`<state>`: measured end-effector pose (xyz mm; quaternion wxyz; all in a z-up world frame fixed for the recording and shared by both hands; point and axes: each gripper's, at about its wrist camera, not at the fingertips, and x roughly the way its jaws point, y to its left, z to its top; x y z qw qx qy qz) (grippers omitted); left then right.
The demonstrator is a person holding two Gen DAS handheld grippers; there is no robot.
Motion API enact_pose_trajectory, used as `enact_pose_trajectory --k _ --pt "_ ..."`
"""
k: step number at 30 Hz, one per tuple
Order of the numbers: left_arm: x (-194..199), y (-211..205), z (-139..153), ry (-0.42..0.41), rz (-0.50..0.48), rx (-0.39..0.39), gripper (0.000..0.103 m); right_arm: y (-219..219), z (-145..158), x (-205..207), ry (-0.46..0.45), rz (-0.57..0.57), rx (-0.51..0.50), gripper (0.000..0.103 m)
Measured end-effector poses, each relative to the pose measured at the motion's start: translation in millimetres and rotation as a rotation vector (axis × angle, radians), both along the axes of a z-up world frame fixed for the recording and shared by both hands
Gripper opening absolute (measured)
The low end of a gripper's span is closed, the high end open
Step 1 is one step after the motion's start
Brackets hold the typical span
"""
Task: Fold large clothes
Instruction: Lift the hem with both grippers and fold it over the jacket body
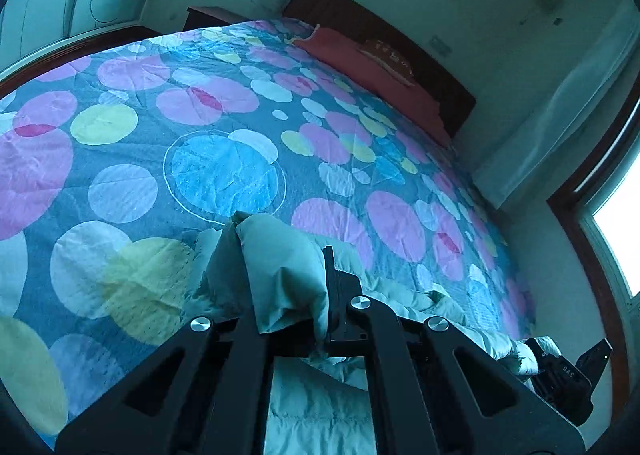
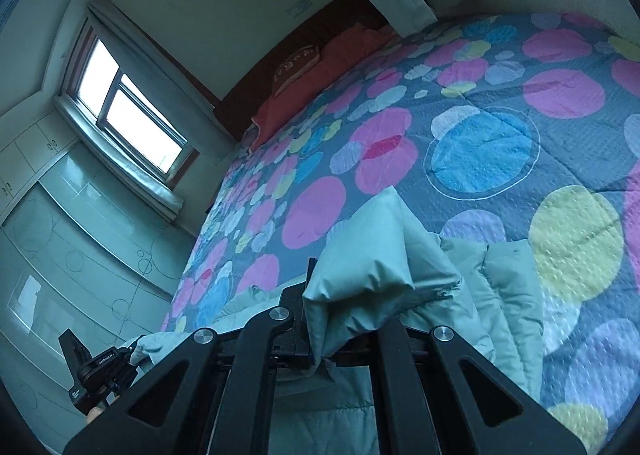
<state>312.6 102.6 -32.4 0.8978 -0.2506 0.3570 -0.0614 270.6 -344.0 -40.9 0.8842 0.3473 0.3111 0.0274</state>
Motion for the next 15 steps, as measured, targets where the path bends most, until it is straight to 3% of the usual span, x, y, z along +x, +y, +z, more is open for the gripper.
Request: enact_pose_trajectory --k 8,12,15 --pt "57.8 -16.8 -55.3 0.101 -0.023 0.131 0.002 -3.6 -57.4 53.6 0.157 -0.010 -0.037 0.005" --pt "69.8 -19.5 -60.0 0.107 -0.046 0.155 0.005 -3.9 -60.5 58.8 0.167 0.000 -0.025 0.009" --pt "69.4 -20.4 -47.3 0.080 -0.058 0.144 0.019 -3.3 -44.9 51.7 0.121 -0.003 -0.042 0.041"
